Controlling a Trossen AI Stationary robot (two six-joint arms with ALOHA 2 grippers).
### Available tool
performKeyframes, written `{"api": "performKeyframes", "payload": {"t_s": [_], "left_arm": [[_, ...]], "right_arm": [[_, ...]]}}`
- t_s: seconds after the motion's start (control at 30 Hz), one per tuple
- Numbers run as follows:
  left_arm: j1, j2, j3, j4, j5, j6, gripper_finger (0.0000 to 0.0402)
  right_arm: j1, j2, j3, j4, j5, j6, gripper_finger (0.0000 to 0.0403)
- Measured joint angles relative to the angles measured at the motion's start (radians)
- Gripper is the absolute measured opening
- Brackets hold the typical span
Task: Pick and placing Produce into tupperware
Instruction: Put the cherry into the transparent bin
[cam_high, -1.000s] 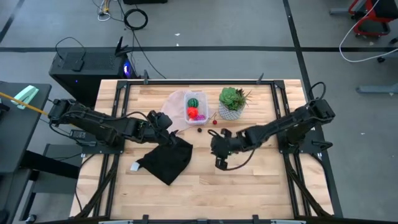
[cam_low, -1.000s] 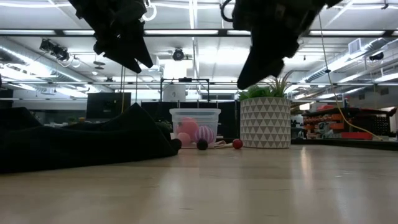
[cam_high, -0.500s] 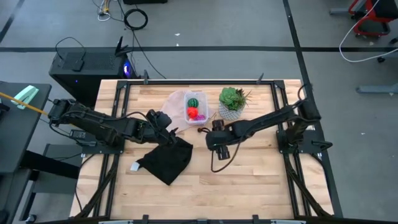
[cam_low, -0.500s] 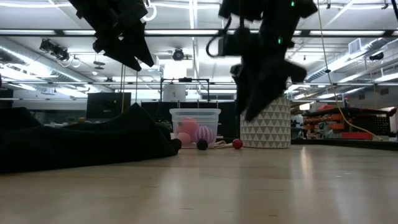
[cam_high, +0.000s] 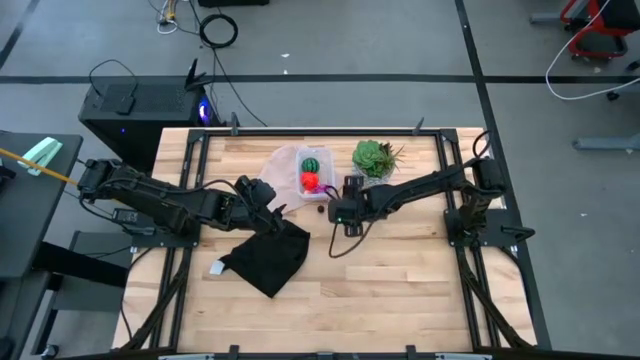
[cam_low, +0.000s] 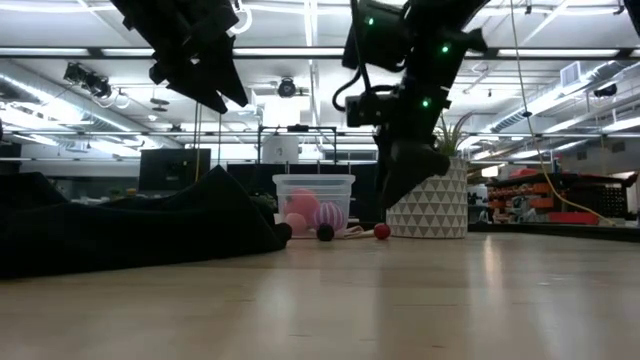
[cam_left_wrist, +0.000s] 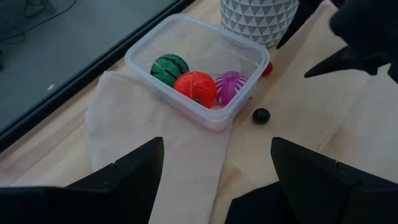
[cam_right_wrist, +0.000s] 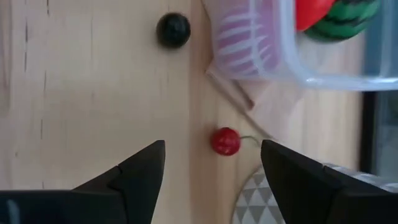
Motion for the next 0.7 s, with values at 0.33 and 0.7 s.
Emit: {"api": "performKeyframes", "payload": {"t_s": [0.33,0.7], "left_arm": [[0.0,0.0,0.0,0.002,-0.029,-0.021,0.0302],[0.0,0.0,0.0,-0.001,-0.029,-0.04,0.0302]], "right_arm": [[-0.075,0.0,0.0,-0.006,-0.211,-0.097,0.0269],[-0.122,0.006,0.0,0.015,-0.201,-0.102,0.0268]]}}
